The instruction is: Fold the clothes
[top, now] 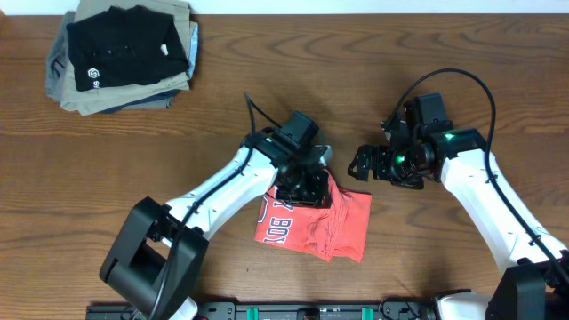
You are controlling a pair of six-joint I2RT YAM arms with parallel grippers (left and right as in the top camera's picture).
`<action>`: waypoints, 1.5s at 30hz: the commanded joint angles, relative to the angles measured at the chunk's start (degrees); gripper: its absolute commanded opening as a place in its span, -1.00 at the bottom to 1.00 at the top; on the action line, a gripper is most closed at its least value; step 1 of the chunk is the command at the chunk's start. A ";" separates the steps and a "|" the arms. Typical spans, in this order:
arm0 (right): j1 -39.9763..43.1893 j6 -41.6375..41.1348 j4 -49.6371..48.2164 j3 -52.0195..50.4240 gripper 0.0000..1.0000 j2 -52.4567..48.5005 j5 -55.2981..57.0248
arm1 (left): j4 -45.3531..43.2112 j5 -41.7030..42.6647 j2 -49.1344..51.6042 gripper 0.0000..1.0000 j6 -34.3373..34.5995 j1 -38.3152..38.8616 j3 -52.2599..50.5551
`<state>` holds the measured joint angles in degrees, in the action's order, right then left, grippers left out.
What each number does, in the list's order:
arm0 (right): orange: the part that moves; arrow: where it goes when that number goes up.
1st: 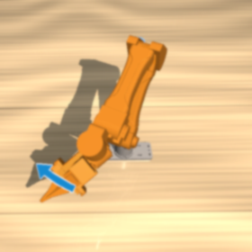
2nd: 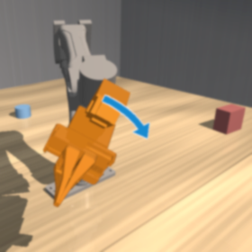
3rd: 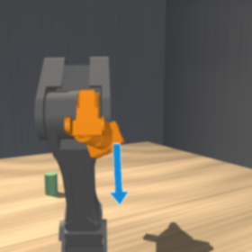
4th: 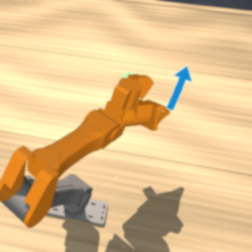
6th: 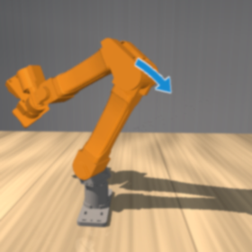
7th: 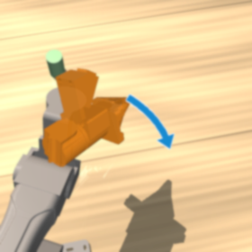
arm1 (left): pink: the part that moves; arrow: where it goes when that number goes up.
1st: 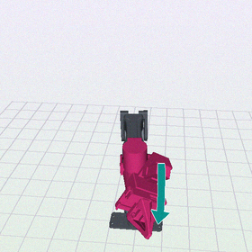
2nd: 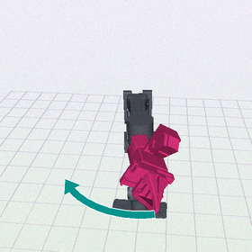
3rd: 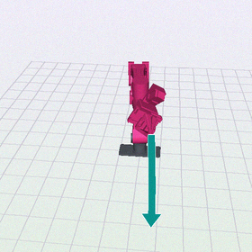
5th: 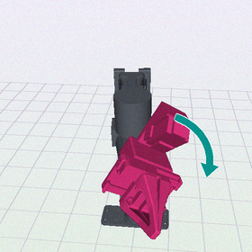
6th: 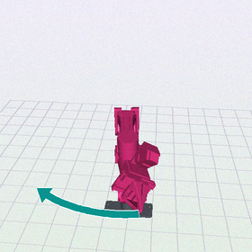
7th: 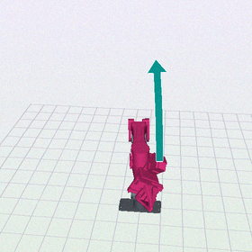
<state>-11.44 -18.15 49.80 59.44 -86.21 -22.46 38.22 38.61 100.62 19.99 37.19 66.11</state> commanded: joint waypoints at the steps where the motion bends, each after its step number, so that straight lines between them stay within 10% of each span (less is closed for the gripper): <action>1: -0.35 1.07 0.17 -0.22 0.98 0.26 0.20 | -0.72 0.24 0.39 -0.87 0.70 1.25 -0.22; 20: 2.16 1.05 0.50 -0.22 0.99 0.26 1.49 | -9.66 -0.24 2.10 -0.82 8.87 8.94 -0.22; 33: 8.94 1.09 0.79 -0.22 0.98 0.26 1.44 | -9.86 1.68 -5.73 -0.28 7.37 8.57 0.20; 40: 15.21 2.43 0.79 -0.22 0.98 0.26 1.42 | 7.74 -14.12 -15.47 0.46 7.39 -1.84 0.20; 45: 17.16 3.67 0.79 -0.22 0.99 0.26 1.18 | 19.06 -19.50 -15.54 0.52 9.51 -6.21 -1.14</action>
<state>4.99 -16.19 50.54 59.40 -86.21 -20.67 55.53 24.80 84.25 28.75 31.77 66.08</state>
